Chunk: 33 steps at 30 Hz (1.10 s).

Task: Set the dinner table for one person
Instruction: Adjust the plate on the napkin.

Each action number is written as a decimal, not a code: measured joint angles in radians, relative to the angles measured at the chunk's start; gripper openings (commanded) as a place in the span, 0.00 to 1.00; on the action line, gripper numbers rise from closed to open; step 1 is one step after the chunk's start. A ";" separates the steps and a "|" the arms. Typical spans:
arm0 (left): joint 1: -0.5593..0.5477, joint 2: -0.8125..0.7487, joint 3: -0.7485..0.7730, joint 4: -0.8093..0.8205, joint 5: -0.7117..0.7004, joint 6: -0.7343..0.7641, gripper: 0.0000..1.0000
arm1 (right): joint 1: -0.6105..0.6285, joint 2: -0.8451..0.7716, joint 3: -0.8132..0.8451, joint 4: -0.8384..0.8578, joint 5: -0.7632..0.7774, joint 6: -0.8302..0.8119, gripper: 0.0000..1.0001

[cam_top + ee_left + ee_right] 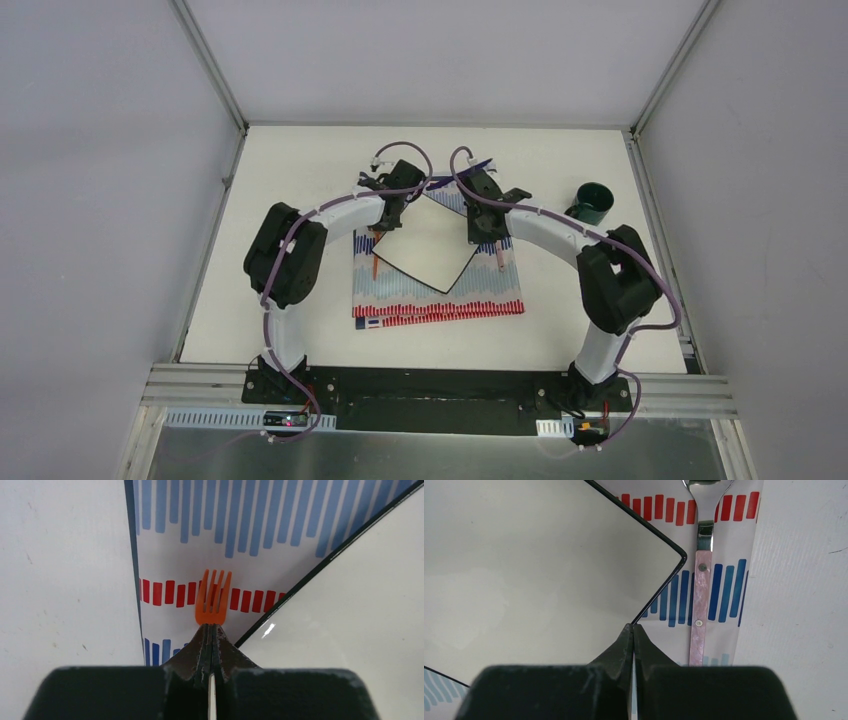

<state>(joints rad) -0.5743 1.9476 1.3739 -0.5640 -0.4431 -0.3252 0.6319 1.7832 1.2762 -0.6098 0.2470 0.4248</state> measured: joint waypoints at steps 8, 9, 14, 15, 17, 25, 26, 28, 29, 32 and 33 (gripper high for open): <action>0.006 0.000 -0.031 0.017 0.007 -0.002 0.00 | 0.000 0.044 -0.026 0.027 -0.002 0.000 0.00; 0.006 0.000 -0.032 0.020 0.008 -0.003 0.00 | 0.000 0.050 -0.026 0.033 -0.001 0.000 0.00; 0.006 -0.003 -0.044 0.038 0.022 -0.006 0.00 | -0.004 0.059 -0.022 0.044 0.001 -0.001 0.00; 0.006 -0.006 -0.048 0.042 0.025 -0.007 0.00 | -0.005 0.061 -0.019 0.043 0.002 -0.001 0.00; 0.006 -0.012 -0.054 0.043 0.030 -0.007 0.00 | -0.010 0.071 -0.009 0.042 0.002 -0.002 0.00; 0.006 -0.062 -0.097 0.033 0.053 -0.008 0.00 | -0.034 0.119 0.034 0.084 0.014 -0.006 0.00; 0.006 -0.069 -0.100 0.030 0.056 -0.008 0.00 | -0.037 0.126 0.041 0.093 0.014 -0.007 0.00; 0.006 -0.081 -0.106 0.029 0.061 -0.008 0.00 | -0.039 0.138 0.055 0.106 0.012 -0.008 0.00; 0.006 -0.086 -0.109 0.029 0.063 -0.010 0.00 | -0.040 0.146 0.063 0.114 0.010 -0.008 0.00; 0.006 -0.092 -0.114 0.028 0.070 -0.015 0.00 | -0.040 0.163 0.080 0.136 0.002 -0.008 0.00; 0.006 -0.092 -0.115 0.028 0.073 -0.018 0.00 | -0.040 0.166 0.081 0.145 -0.002 -0.008 0.00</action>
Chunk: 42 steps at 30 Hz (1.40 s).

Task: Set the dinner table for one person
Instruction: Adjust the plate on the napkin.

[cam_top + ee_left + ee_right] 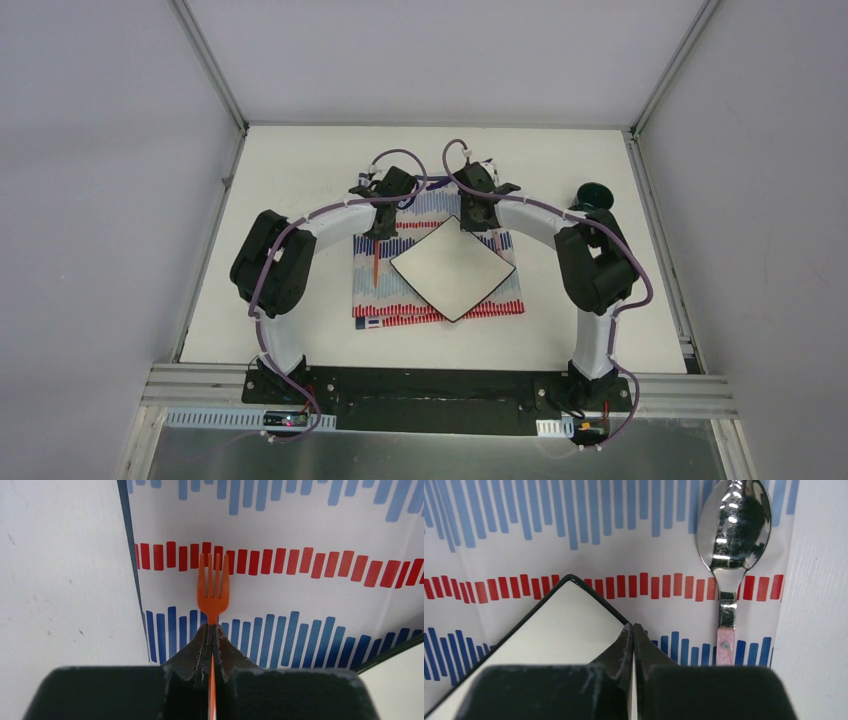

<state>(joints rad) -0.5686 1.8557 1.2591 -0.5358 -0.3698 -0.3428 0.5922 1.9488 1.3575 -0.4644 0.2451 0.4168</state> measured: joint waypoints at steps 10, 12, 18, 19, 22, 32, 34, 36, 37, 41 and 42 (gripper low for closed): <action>0.000 0.000 -0.006 -0.003 0.013 -0.005 0.00 | 0.000 0.000 -0.011 0.040 -0.018 0.000 0.00; 0.000 0.000 -0.006 -0.003 0.014 -0.005 0.00 | -0.001 -0.001 -0.013 0.043 -0.018 0.000 0.00; -0.002 -0.021 -0.010 -0.022 0.025 -0.010 0.00 | -0.001 -0.003 -0.014 0.041 -0.014 -0.001 0.00; -0.005 -0.038 -0.013 -0.033 0.027 -0.012 0.00 | -0.001 -0.005 -0.016 0.042 -0.014 -0.001 0.00; -0.016 -0.095 -0.014 -0.068 0.027 -0.016 0.00 | -0.001 -0.020 -0.031 0.041 -0.012 -0.001 0.00; -0.091 -0.257 -0.020 -0.156 0.005 -0.051 0.00 | -0.003 -0.084 -0.112 0.038 0.010 -0.003 0.00; -0.107 -0.274 -0.031 -0.161 0.005 -0.063 0.00 | -0.004 -0.095 -0.125 0.037 0.012 -0.003 0.00; -0.122 -0.281 -0.047 -0.171 0.003 -0.076 0.00 | -0.005 -0.098 -0.129 0.035 0.013 -0.003 0.00; -0.129 -0.281 -0.056 -0.175 0.004 -0.084 0.00 | -0.005 -0.098 -0.129 0.034 0.013 -0.003 0.00; -0.165 -0.280 -0.106 -0.184 0.002 -0.123 0.00 | -0.005 -0.098 -0.128 0.033 0.013 -0.005 0.00; -0.175 -0.279 -0.118 -0.188 0.000 -0.134 0.00 | -0.006 -0.098 -0.127 0.032 0.013 -0.005 0.00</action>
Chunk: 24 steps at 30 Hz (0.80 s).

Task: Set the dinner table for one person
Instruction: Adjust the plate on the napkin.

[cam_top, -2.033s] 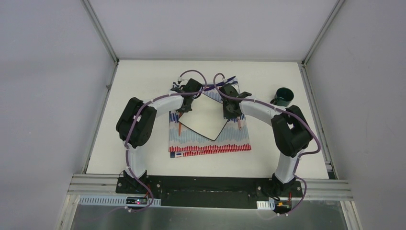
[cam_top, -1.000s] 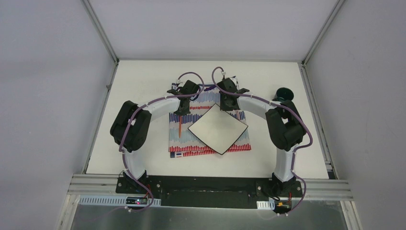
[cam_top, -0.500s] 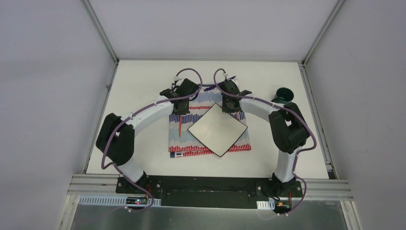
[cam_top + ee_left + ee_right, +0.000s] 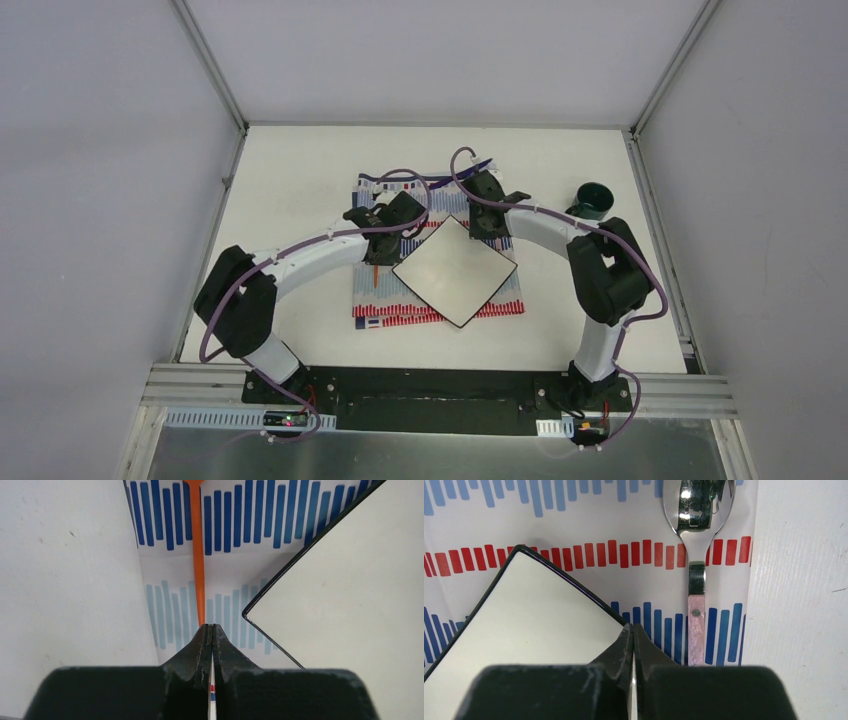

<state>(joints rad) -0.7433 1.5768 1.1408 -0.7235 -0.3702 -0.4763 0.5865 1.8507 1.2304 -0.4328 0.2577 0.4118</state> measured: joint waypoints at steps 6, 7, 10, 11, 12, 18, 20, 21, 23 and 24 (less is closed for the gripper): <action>-0.037 0.033 -0.033 -0.006 -0.016 -0.048 0.00 | 0.000 0.000 0.006 -0.021 0.000 -0.011 0.00; -0.038 0.039 -0.038 -0.002 -0.018 -0.054 0.00 | 0.000 0.000 0.007 -0.024 0.001 -0.013 0.00; -0.043 0.058 -0.052 0.010 -0.018 -0.065 0.00 | 0.000 0.000 0.009 -0.032 0.003 -0.018 0.00; -0.043 0.064 -0.056 0.014 -0.018 -0.068 0.00 | 0.000 0.000 0.009 -0.035 0.004 -0.019 0.00; -0.043 0.071 -0.059 0.016 -0.018 -0.071 0.00 | 0.000 0.000 0.009 -0.036 0.004 -0.019 0.00; -0.057 0.121 -0.061 0.044 -0.013 -0.091 0.00 | 0.000 -0.002 0.010 -0.043 0.006 -0.022 0.00; -0.062 0.126 -0.061 0.048 -0.010 -0.094 0.00 | 0.000 -0.001 0.011 -0.045 0.006 -0.022 0.00; -0.064 0.126 -0.061 0.050 -0.008 -0.097 0.00 | 0.000 -0.002 0.011 -0.047 0.007 -0.023 0.00; -0.071 0.126 -0.061 0.059 -0.005 -0.101 0.00 | 0.000 -0.001 0.013 -0.051 0.007 -0.023 0.00; -0.076 0.126 -0.061 0.059 -0.002 -0.104 0.00 | 0.000 -0.001 0.013 -0.053 0.007 -0.024 0.00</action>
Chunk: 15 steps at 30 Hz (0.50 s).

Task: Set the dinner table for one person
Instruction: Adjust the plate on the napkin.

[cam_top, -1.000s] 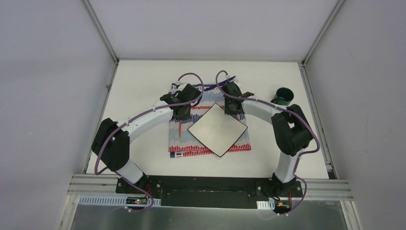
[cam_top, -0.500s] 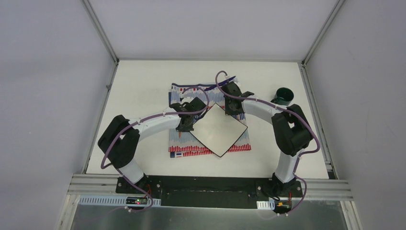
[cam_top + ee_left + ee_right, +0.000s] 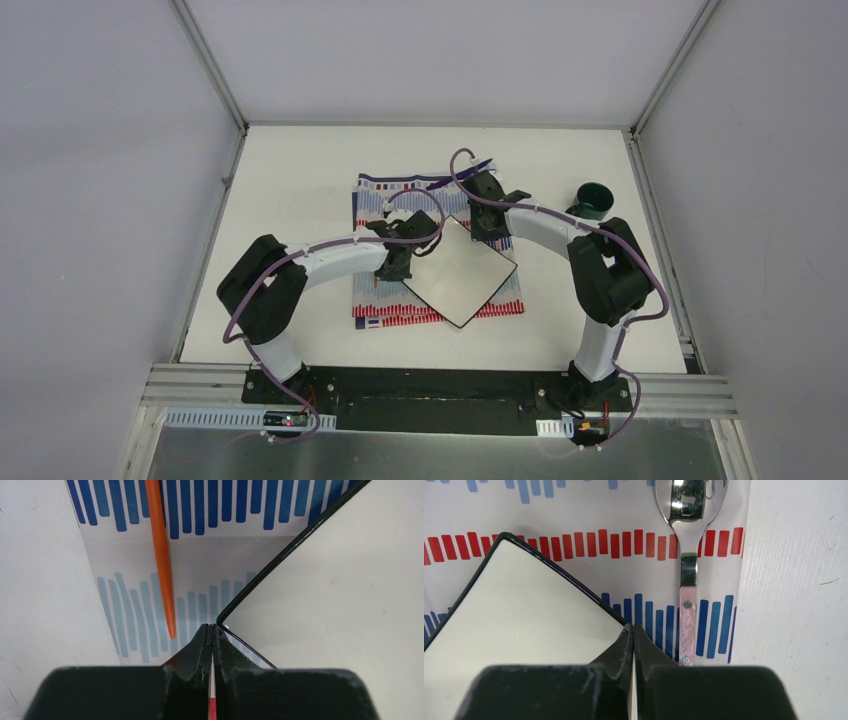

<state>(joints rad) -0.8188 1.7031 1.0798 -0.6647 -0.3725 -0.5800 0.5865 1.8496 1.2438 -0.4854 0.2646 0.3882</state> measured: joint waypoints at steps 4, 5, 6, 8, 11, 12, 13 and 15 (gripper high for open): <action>-0.013 0.001 0.000 0.000 0.008 -0.002 0.00 | 0.000 0.000 0.002 -0.006 0.000 -0.002 0.00; -0.014 0.001 0.001 0.000 0.008 -0.002 0.00 | 0.000 0.000 0.002 -0.006 0.000 -0.002 0.00; -0.014 0.003 0.003 -0.001 0.009 -0.001 0.00 | 0.000 0.000 0.002 -0.006 0.000 -0.002 0.00; -0.013 0.009 0.010 -0.005 0.008 -0.001 0.00 | 0.000 0.000 0.002 -0.006 0.000 -0.002 0.00; -0.013 0.014 0.019 -0.011 0.008 0.004 0.00 | 0.000 0.000 0.002 -0.006 0.000 -0.003 0.00; -0.013 0.014 0.022 -0.014 0.007 0.007 0.00 | 0.000 0.000 0.002 -0.006 0.000 -0.003 0.00; -0.013 0.014 0.027 -0.018 0.006 0.011 0.00 | 0.000 0.000 0.002 -0.006 0.000 -0.003 0.00; -0.013 0.014 0.035 -0.024 0.001 0.018 0.00 | 0.000 0.000 0.002 -0.006 0.000 -0.003 0.00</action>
<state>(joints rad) -0.8322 1.7172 1.1149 -0.6891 -0.3714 -0.5617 0.5865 1.8492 1.2453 -0.4915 0.2646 0.3855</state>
